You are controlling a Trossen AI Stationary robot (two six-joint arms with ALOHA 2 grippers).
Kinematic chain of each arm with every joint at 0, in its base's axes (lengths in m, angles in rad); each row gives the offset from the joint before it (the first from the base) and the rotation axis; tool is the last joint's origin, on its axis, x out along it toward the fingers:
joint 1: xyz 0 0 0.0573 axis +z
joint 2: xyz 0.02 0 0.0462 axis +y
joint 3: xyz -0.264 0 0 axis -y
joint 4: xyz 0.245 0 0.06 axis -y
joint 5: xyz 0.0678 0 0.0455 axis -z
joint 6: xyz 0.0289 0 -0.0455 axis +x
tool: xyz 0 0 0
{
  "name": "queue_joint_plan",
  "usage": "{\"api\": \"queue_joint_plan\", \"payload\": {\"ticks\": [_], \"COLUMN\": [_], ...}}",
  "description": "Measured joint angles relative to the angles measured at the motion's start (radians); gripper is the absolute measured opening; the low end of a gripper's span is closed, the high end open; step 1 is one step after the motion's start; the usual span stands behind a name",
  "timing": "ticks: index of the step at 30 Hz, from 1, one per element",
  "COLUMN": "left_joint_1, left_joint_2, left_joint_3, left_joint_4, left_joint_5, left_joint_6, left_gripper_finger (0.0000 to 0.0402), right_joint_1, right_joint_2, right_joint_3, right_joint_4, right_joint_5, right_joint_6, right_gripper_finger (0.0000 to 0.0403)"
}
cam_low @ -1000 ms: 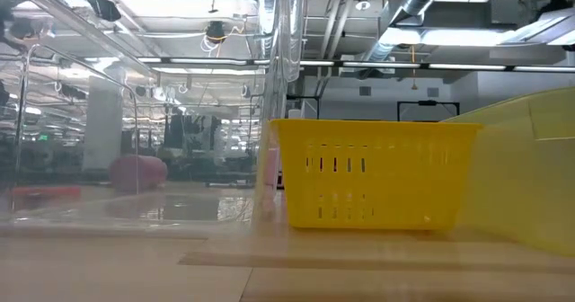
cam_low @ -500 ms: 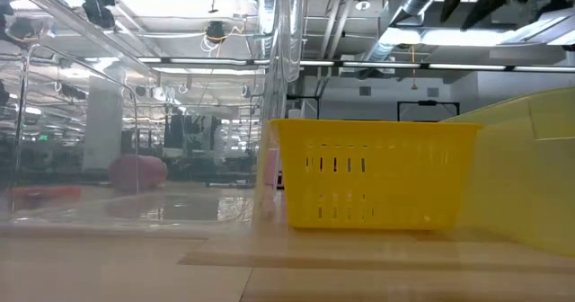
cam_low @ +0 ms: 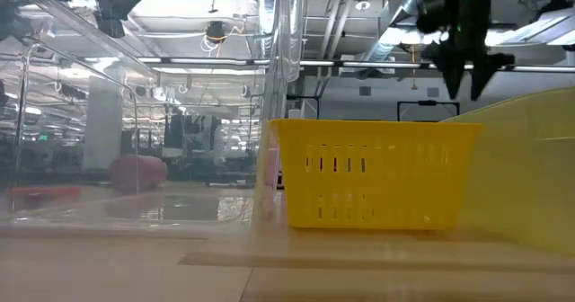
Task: Pick & Place Paint Supplies
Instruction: Put the black paint bottle into the transparent bin
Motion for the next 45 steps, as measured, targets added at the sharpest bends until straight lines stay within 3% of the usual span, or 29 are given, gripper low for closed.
{"api": "queue_joint_plan", "payload": {"ticks": [11, 26, 45], "left_joint_1": [0.0, 0.0, 0.0], "left_joint_2": [0.071, 0.071, 0.071], "left_joint_3": [-0.001, -0.001, -0.001], "left_joint_4": [0.06, 0.065, 0.066], "left_joint_5": [-0.042, -0.066, -0.066], "left_joint_6": [-0.013, -0.008, -0.008], "left_gripper_finger": [0.0287, 0.0287, 0.0287], "right_joint_1": [-0.038, -0.013, 0.021], "right_joint_2": [0.029, 0.253, 0.263], "right_joint_3": [-0.24, -0.263, -0.385], "right_joint_4": [0.241, 0.34, 0.5], "right_joint_5": [-0.054, 0.079, 0.17], "right_joint_6": [-0.016, -0.036, -0.022], "right_gripper_finger": [0.0235, 0.0235, 0.0236]}}
